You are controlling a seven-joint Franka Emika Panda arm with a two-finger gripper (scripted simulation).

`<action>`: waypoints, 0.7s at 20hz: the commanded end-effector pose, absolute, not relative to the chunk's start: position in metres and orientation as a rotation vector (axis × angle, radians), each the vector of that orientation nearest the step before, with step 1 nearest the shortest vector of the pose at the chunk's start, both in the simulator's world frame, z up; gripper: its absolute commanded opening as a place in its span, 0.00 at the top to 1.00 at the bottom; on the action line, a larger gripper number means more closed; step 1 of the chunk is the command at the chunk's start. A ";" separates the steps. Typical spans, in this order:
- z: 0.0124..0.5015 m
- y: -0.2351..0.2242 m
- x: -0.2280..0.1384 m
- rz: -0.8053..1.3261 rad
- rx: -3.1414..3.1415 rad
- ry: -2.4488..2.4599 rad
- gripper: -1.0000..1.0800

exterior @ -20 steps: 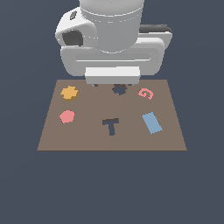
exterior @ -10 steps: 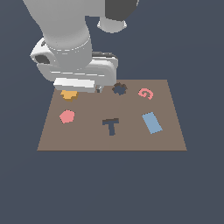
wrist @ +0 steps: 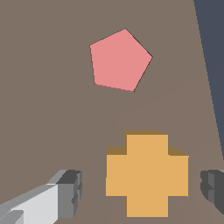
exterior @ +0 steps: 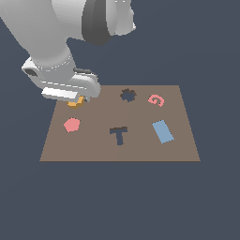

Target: Insert a designated object into the corresponding slot on a board.

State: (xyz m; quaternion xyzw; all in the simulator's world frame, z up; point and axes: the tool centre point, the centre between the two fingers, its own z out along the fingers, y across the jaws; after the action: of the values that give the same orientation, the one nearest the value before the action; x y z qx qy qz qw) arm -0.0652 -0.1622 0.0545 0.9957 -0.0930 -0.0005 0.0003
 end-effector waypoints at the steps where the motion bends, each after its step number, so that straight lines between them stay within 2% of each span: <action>1: 0.050 -0.167 -0.067 0.000 3.127 -0.299 0.04; 14: 0.030 -0.168 -0.067 0.000 3.127 -0.300 0.04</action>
State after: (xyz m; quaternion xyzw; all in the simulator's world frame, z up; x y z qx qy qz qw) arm -0.0673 -0.1676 0.0313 0.9954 -0.0955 -0.0008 0.0000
